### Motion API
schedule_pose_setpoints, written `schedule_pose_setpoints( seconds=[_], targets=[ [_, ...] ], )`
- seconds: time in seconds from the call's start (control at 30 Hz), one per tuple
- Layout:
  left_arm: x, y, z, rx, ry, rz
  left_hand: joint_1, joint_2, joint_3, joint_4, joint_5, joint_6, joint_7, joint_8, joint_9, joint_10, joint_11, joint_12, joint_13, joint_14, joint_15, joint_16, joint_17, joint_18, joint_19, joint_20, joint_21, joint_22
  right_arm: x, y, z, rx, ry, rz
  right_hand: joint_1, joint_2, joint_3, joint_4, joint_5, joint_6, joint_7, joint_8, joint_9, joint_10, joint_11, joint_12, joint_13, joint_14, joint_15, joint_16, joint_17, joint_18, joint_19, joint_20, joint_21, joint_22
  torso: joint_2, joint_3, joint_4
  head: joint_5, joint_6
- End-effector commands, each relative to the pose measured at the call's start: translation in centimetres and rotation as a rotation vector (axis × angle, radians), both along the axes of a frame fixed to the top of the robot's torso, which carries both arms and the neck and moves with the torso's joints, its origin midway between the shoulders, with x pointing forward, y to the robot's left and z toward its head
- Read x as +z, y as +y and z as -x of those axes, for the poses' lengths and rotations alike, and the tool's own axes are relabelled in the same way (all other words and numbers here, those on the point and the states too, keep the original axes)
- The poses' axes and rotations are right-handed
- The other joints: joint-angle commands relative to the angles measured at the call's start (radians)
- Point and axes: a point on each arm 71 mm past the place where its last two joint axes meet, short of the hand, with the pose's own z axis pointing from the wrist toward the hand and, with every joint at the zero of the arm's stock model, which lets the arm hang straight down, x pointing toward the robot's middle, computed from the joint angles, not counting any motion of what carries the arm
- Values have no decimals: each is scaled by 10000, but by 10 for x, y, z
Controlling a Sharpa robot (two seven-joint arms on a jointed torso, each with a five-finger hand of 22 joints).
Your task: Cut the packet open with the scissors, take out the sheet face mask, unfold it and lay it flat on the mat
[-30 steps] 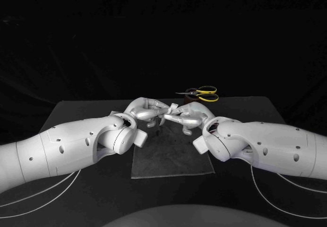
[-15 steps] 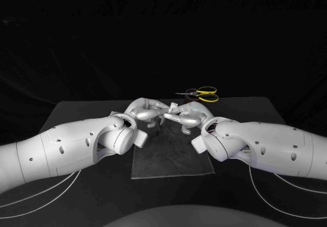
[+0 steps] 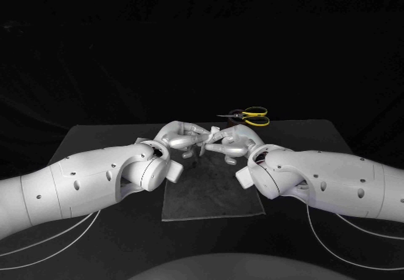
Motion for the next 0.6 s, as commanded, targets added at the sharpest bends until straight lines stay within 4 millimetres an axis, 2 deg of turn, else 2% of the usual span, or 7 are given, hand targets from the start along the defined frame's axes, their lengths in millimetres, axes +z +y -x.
schedule_pose_setpoints(
  seconds=[0.03, 0.43, 0.6],
  targets=[
    [0, -2, 1, -76, 32, 55, -58, 57, 31, -3, 41, 58, -19, 348, 2067, 23, -4, 47, 13, 256, -50, 33, 275, -129, 52, 5, 23, -4, 3, -1, -2, -164, -353, 56, -203, 99, 280, -84, 31, -89, -18, 147, 98, 416, -313, 89, 265, 859, -164, 58, 1278, 125, 70, -37, 78, 489, 1, 0, -1, -6, -3],
    [0, -1, 1, -17, 67, 47, -81, 55, 38, -1, 40, 57, -19, 348, 2077, 28, -1, 46, 13, 257, -51, 32, 278, -125, 42, 4, 16, -18, 4, -6, -2, -291, -455, 47, -782, -25, 1060, -343, 30, -221, -51, 494, 348, 480, -342, 185, 374, 865, -189, 67, 1296, 124, 86, -58, 71, 554, 0, 3, 1, 0, 11],
    [0, 0, 1, 22, 114, 57, -81, 55, 38, -1, 40, 57, -19, 348, 2077, 28, -1, 46, 13, 257, -51, 32, 278, -125, 42, 4, 16, -18, 4, -8, -2, -285, -466, -41, -915, -57, 1203, -443, 27, -603, 50, 409, 364, 348, -266, -92, 202, 838, -141, -7, 1207, 150, 0, -37, -115, 496, 3, -1, 1, 2, 25]
  ],
)
